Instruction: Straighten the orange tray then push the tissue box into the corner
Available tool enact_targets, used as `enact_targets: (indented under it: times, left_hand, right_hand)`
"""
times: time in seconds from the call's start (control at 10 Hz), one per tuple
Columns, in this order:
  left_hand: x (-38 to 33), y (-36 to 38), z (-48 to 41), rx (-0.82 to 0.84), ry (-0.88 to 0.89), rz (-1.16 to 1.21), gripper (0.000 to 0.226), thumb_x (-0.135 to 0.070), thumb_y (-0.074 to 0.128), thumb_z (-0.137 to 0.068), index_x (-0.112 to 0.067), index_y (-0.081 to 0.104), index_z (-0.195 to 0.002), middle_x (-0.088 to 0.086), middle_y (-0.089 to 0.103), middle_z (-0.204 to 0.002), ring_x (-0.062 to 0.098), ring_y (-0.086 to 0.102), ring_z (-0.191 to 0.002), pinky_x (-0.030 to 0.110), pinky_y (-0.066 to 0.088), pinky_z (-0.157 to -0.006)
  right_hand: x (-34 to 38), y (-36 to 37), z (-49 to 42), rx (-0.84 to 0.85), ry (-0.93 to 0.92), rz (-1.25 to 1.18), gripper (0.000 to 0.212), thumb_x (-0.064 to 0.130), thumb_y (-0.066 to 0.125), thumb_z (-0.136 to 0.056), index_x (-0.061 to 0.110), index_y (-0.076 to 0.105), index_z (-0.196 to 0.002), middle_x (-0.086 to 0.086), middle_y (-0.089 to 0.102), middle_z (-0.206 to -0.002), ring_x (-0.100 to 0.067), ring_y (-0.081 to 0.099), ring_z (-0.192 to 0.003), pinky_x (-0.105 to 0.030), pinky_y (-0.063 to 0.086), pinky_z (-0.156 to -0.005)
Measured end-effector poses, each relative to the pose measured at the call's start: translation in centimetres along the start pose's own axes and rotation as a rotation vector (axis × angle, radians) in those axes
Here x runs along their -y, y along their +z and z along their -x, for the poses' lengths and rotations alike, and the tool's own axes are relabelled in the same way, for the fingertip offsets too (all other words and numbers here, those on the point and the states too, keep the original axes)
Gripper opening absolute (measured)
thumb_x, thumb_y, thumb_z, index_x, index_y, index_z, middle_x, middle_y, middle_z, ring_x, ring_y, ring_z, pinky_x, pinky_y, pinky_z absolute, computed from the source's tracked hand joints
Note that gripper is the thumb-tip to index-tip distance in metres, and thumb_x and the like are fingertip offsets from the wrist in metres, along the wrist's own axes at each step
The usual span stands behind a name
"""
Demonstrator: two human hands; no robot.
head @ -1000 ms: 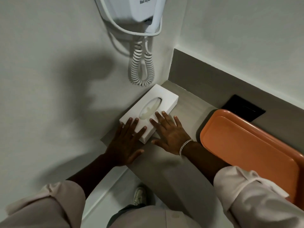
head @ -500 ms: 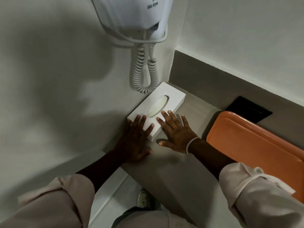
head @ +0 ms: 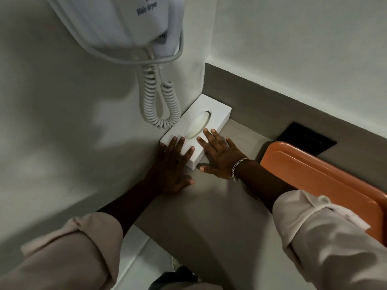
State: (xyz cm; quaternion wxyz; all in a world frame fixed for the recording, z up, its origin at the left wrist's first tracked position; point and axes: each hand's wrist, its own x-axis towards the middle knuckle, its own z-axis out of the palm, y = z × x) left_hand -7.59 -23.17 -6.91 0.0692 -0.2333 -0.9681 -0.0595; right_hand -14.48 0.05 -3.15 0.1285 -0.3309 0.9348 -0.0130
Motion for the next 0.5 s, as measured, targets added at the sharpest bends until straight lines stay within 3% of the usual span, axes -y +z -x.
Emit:
enact_targets:
  times: [0.2,0.3,0.4,0.5]
  left_hand:
    - [-0.1,0.1,-0.4,-0.017,0.016,-0.001,0.098,-0.074,0.049,-0.081,-0.012,0.023,-0.152,0.026,0.017,-0.161,0.045,0.008,-0.150,0.071,0.015,-0.115]
    - [-0.4,-0.7,-0.4,0.023,-0.007,0.011,0.094,-0.074,0.043,-0.083,-0.014,0.023,-0.152,0.023,0.015,-0.162,0.044,0.006,-0.151,0.070,0.014,-0.116]
    - [-1.3,-2.1,-0.5,0.064,-0.091,0.122,0.087,-0.074,0.025,-0.086,-0.018,0.021,-0.153,0.019,0.012,-0.163,0.041,0.004,-0.151,0.069,0.014,-0.117]
    - [-3.3,-2.5,-1.0,-0.007,-0.237,0.324,0.086,-0.074,0.014,-0.087,-0.020,0.018,-0.154,0.013,0.009,-0.165,0.035,0.002,-0.152,0.065,0.007,-0.119]
  right_hand:
    - [-0.1,-0.9,-0.6,0.081,0.020,-0.071,0.090,0.073,0.035,-0.091,0.033,-0.011,-0.157,-0.001,-0.026,-0.165,-0.023,-0.022,-0.153,-0.052,0.003,-0.123]
    - [0.3,-2.4,-0.2,0.091,0.049,-0.058,0.084,0.068,0.035,-0.094,0.032,-0.007,-0.158,-0.003,-0.019,-0.167,-0.023,-0.014,-0.155,-0.052,0.003,-0.123]
    - [2.2,-4.5,2.3,-0.089,0.094,-0.206,0.081,0.052,0.047,-0.098,0.024,0.003,-0.159,-0.010,0.002,-0.169,-0.027,0.007,-0.156,-0.050,0.014,-0.125]
    - [4.6,-4.8,7.1,-0.418,0.163,-0.482,0.077,0.037,0.063,-0.094,0.017,0.024,-0.157,-0.011,0.025,-0.164,-0.026,0.024,-0.152,-0.042,0.026,-0.122]
